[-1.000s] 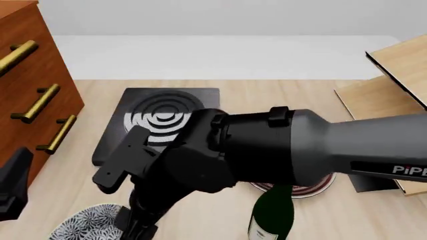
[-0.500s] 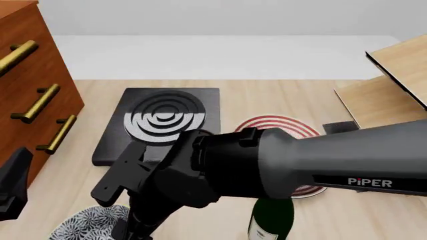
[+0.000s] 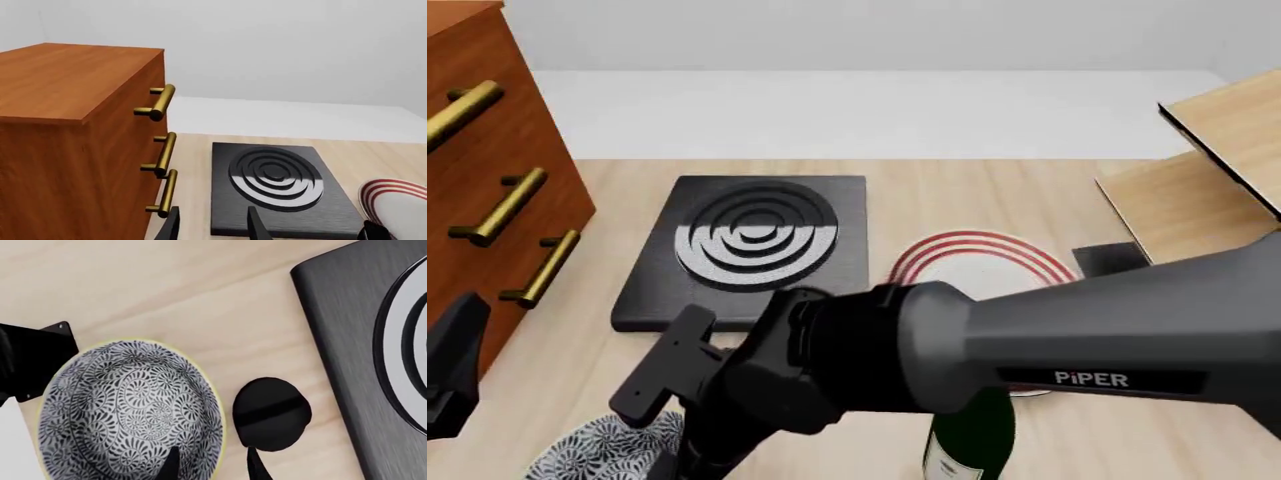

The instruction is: Pick up the akita bowl and put it on the plate.

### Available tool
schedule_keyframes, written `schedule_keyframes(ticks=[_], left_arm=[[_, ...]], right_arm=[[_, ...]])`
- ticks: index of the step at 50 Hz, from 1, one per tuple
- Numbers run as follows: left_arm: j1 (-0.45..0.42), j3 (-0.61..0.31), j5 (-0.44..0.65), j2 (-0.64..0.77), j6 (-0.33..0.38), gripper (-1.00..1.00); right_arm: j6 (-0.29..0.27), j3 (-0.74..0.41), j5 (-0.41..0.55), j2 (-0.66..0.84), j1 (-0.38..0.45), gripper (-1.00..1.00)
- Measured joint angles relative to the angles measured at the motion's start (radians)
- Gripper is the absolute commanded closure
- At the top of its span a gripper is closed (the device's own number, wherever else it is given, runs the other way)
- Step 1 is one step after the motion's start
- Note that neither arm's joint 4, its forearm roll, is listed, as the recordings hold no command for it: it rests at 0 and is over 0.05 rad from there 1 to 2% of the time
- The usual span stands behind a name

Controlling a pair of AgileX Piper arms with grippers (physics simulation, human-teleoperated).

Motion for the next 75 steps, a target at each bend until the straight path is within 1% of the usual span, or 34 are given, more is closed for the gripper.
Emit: schedule_keyframes(ticks=[10,19,20,22,34,46,54,64,75], left_arm=[[-0.001,0.002,-0.001,0.0,0.0,-1.0],[-0.002,0.002,0.0,0.001,0.0,-1.0],[-0.002,0.002,0.0,0.001,0.0,-1.0],[-0.002,0.002,0.001,0.001,-0.001,-1.0],[-0.005,0.015,-0.011,0.002,0.001,-1.0],[-0.008,0.015,-0.009,0.002,0.004,-1.0],[-0.009,0.015,-0.009,0.003,0.006,-1.0],[-0.01,0.008,-0.002,0.004,0.008,-1.0],[-0.011,0.004,0.002,0.004,0.008,-1.0]], right_arm=[[0.0,0.005,-0.012,0.006,0.002,-1.0],[-0.014,0.007,-0.014,0.006,0.0,-1.0],[-0.016,0.007,-0.013,0.006,0.0,1.0],[-0.016,0.004,-0.014,0.007,-0.004,1.0],[-0.057,-0.011,-0.009,-0.007,-0.003,1.0],[-0.097,0.007,0.004,-0.056,-0.016,1.0],[-0.125,0.026,0.001,-0.104,-0.051,1.0],[-0.135,0.041,-0.002,-0.157,-0.085,1.0],[-0.148,0.043,0.021,-0.235,-0.118,1.0]])
